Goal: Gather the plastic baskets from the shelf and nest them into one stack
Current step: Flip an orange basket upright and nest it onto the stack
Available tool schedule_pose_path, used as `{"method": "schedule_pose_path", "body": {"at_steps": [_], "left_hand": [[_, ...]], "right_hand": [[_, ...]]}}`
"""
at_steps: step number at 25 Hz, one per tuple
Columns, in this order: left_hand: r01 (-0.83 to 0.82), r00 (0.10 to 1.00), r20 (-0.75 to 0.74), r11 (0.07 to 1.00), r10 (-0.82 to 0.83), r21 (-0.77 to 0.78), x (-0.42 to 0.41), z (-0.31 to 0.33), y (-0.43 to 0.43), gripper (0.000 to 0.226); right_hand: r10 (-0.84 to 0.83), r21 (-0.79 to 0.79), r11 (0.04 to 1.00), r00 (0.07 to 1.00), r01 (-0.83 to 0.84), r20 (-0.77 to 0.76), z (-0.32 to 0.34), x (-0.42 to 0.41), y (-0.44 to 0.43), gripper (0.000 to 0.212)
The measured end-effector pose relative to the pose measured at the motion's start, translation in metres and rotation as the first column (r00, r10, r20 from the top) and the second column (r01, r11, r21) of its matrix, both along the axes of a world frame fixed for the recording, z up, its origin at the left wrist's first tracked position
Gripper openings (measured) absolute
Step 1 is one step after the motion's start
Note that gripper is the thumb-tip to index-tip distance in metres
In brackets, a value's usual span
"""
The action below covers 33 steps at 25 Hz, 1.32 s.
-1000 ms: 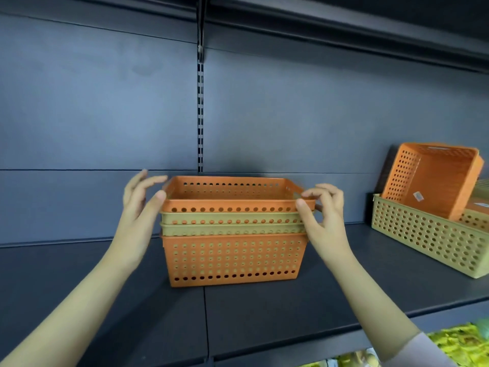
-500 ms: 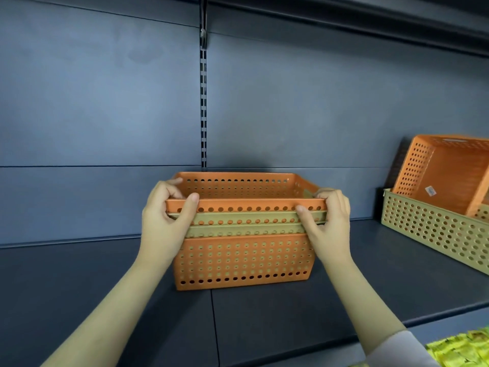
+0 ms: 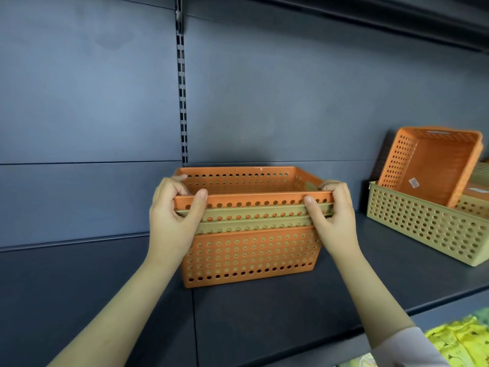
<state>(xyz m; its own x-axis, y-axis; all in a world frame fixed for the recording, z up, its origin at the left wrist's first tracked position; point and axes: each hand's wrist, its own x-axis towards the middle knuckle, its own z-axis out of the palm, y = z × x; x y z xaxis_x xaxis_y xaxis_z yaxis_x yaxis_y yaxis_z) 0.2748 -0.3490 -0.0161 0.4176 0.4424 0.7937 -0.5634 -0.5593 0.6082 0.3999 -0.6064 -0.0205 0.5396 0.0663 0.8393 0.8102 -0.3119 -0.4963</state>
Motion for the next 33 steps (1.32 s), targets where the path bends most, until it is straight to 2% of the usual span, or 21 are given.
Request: {"method": "schedule_pose_path", "body": {"at_steps": [7, 15, 17, 18, 19, 20, 21, 22, 23, 25, 26, 29, 30, 31, 32, 33], "left_hand": [[-0.030, 1.000, 0.007, 0.998, 0.030, 0.049, 0.054, -0.001, -0.065, 0.028], [-0.134, 0.989, -0.052, 0.989, 0.137, 0.062, 0.112, 0.000, -0.144, 0.031], [-0.155, 0.982, -0.095, 0.982, 0.165, 0.108, 0.114, 0.006, -0.156, 0.032], [-0.234, 0.961, -0.099, 0.950, 0.258, 0.206, 0.116, 0.008, -0.165, 0.034], [-0.371, 0.911, -0.039, 0.859, 0.409, 0.353, 0.119, 0.008, -0.173, 0.035], [-0.523, 0.825, 0.087, 0.696, 0.558, 0.493, 0.121, 0.008, -0.180, 0.034], [-0.629, 0.738, 0.220, 0.532, 0.638, 0.567, 0.124, 0.010, -0.189, 0.031], [-0.676, 0.686, 0.300, 0.426, 0.663, 0.602, 0.127, 0.013, -0.199, 0.029], [-0.689, 0.660, 0.332, 0.366, 0.674, 0.626, 0.131, 0.016, -0.209, 0.029], [-0.652, 0.651, 0.284, 0.327, 0.704, 0.684, 0.143, 0.024, -0.234, 0.035], [-0.614, 0.655, 0.232, 0.328, 0.719, 0.718, 0.151, 0.026, -0.250, 0.039], [-0.525, 0.662, 0.124, 0.339, 0.739, 0.781, 0.180, 0.035, -0.295, 0.050], [-0.516, 0.659, 0.111, 0.340, 0.744, 0.786, 0.189, 0.036, -0.307, 0.050], [-0.526, 0.649, 0.111, 0.338, 0.752, 0.781, 0.196, 0.035, -0.316, 0.050], [-0.543, 0.638, 0.113, 0.341, 0.762, 0.767, 0.202, 0.034, -0.322, 0.048], [-0.567, 0.626, 0.122, 0.343, 0.770, 0.749, 0.204, 0.032, -0.324, 0.046]], "right_hand": [[-0.009, -0.060, 0.998, 0.999, 0.006, -0.044, 0.005, 0.046, -0.075, 0.033], [0.023, -0.253, 0.967, 0.997, -0.041, -0.074, 0.019, 0.122, -0.159, 0.038], [0.050, -0.309, 0.948, 0.996, -0.071, -0.075, 0.023, 0.133, -0.170, 0.037], [0.063, -0.328, 0.941, 0.995, -0.083, -0.073, 0.023, 0.139, -0.180, 0.037], [0.070, -0.343, 0.935, 0.995, -0.091, -0.073, 0.025, 0.145, -0.188, 0.037], [0.075, -0.351, 0.931, 0.993, -0.101, -0.089, 0.027, 0.150, -0.194, 0.036], [0.082, -0.356, 0.927, 0.990, -0.120, -0.118, 0.030, 0.154, -0.198, 0.034], [0.099, -0.361, 0.921, 0.984, -0.147, -0.148, 0.033, 0.157, -0.202, 0.033], [0.124, -0.370, 0.911, 0.976, -0.183, -0.179, 0.035, 0.158, -0.206, 0.034], [0.164, -0.381, 0.895, 0.965, -0.232, -0.204, 0.044, 0.160, -0.214, 0.042], [0.162, -0.380, 0.900, 0.973, -0.215, -0.166, 0.051, 0.163, -0.222, 0.045], [-0.026, -0.317, 0.946, 0.991, 0.067, 0.134, 0.078, 0.176, -0.257, 0.048], [-0.132, -0.260, 0.946, 0.964, 0.192, 0.231, 0.086, 0.182, -0.272, 0.051], [-0.252, -0.182, 0.935, 0.931, 0.305, 0.264, 0.093, 0.188, -0.287, 0.055], [-0.366, -0.109, 0.913, 0.907, 0.394, 0.210, 0.099, 0.195, -0.303, 0.062], [-0.446, -0.080, 0.888, 0.891, 0.452, 0.084, 0.102, 0.204, -0.317, 0.069]]}}
